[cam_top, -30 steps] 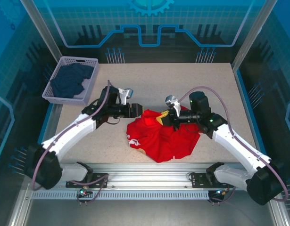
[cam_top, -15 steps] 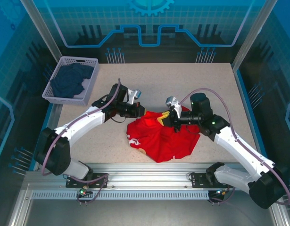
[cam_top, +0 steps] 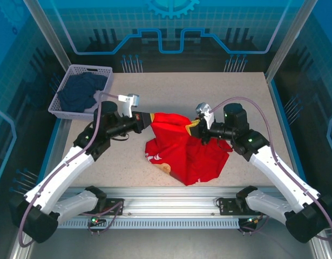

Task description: Fold the inside-out t-shirt

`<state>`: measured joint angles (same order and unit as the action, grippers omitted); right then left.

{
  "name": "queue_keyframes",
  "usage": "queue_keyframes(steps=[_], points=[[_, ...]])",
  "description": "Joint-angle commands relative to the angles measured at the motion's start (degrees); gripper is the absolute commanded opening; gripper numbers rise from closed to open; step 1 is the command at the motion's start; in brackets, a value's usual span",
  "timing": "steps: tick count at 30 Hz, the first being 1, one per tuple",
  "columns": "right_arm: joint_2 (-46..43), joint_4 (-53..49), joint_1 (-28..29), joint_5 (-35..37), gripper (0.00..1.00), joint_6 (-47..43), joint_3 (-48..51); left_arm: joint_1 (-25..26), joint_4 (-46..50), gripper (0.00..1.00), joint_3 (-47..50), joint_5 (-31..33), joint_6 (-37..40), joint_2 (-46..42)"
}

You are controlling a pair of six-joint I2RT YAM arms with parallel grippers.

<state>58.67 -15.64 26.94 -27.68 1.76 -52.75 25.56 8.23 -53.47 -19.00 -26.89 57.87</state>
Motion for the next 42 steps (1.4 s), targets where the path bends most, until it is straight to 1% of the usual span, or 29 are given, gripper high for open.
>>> queue_keyframes(steps=[1,3,8,10,15,17,20,23,26,29,36,38,42], points=[[2.52,-3.82,-0.41,6.15,0.10,2.69,-1.49,-0.08,-2.30,0.00,2.20,2.68,1.03,-1.28],[3.17,-3.38,-0.09,7.12,0.12,3.81,-0.74,0.16,-2.17,0.00,2.04,2.44,1.47,-1.31],[3.27,-0.09,0.74,2.75,0.24,5.63,1.87,2.63,-3.07,0.00,1.64,2.55,4.03,-0.53],[3.50,0.43,0.74,2.00,0.28,7.33,2.04,4.04,-3.45,0.00,1.31,2.64,5.48,-0.05],[3.23,2.15,1.47,-0.26,0.35,11.67,5.41,6.32,-2.01,0.00,-0.13,4.30,6.90,1.30],[2.60,2.53,2.92,0.93,0.38,12.55,6.27,7.06,-1.21,0.00,-0.81,4.97,7.49,1.79],[2.79,1.75,4.29,4.94,0.44,12.80,6.29,7.82,-0.84,0.00,-1.35,5.16,8.05,2.24],[4.17,1.03,5.42,8.53,0.44,15.60,5.48,8.30,-0.35,0.00,-1.86,5.67,8.10,2.64],[5.58,0.56,9.68,14.45,0.44,17.09,4.91,8.57,0.39,0.00,-2.25,6.16,8.33,2.95],[7.67,0.28,12.09,19.72,0.44,17.61,3.82,8.74,0.23,0.00,-2.27,6.27,8.38,3.02],[11.68,3.18,12.50,22.71,0.48,20.16,2.67,8.96,0.63,0.00,-2.56,5.84,8.51,2.87],[12.56,4.32,12.71,22.55,0.50,20.33,2.68,8.96,0.65,0.00,-2.60,5.89,8.59,2.76],[13.82,6.53,13.22,21.14,0.50,20.89,0.90,8.93,0.65,0.00,-2.60,5.88,8.79,2.78]])
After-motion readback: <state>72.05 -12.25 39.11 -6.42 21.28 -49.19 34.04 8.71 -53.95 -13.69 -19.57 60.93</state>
